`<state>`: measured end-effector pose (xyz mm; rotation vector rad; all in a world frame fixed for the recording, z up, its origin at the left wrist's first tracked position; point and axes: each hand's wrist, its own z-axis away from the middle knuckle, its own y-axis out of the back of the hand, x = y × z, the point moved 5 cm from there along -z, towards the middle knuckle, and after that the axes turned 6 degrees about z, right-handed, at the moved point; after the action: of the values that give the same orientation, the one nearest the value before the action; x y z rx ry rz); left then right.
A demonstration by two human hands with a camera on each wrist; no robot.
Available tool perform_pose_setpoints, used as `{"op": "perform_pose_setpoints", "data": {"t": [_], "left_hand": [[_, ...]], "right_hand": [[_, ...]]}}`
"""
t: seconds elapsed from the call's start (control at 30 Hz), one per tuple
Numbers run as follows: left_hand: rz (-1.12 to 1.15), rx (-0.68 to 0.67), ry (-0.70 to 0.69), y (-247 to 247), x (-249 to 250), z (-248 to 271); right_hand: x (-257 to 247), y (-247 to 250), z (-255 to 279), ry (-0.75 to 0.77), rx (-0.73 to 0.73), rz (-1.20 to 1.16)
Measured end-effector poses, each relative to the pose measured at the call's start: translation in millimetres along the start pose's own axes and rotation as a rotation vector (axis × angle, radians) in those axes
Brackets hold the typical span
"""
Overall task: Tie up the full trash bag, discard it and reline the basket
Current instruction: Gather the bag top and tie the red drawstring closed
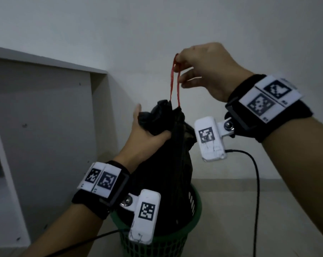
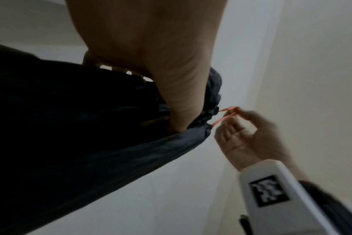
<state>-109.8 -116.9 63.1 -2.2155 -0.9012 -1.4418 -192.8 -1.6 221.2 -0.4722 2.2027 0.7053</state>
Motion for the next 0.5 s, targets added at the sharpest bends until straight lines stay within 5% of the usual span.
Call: {"op": "perform_pose_setpoints", "data": {"t": [0.17,0.27,0.37,0.5], "left_hand": [[0.001,0.132,-0.424,8,90,8],[-0.275,0.096,-0.495,-5,96,3],[-0.473,0.116,-0.551,-13,69,2],[-0.465,0.063,-0.510,-5,18,-4]], "right_hand": [[-10,-11,-1,-0.054,-0.059,-0.049],[-20,-15,3,-0.001,-0.071,-0.110],[-33,-4,2,0.048,0.080,-0.275],[-42,15,0,0.099,0.198,-0.505]]}}
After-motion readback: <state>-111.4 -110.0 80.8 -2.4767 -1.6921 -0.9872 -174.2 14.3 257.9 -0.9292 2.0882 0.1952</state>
